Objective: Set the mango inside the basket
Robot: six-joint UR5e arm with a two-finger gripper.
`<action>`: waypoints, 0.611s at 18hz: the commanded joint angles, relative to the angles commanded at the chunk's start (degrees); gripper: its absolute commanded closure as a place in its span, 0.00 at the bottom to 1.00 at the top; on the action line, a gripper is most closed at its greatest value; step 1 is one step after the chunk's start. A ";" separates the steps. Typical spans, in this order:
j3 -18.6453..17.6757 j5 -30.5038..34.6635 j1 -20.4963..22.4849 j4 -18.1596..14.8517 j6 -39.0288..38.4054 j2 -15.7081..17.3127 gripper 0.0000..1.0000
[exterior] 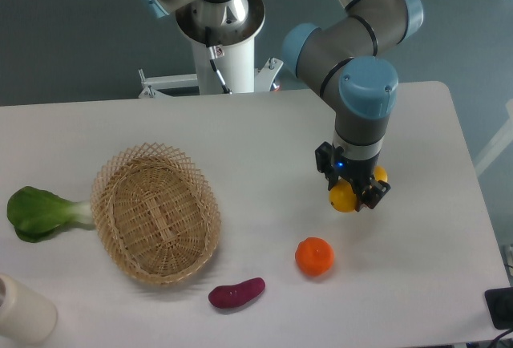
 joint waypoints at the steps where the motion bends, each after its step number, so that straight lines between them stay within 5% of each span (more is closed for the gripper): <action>1: 0.00 0.09 0.00 0.00 0.00 0.00 0.43; 11: -0.17 -0.17 0.00 -0.09 -0.26 -0.09 0.43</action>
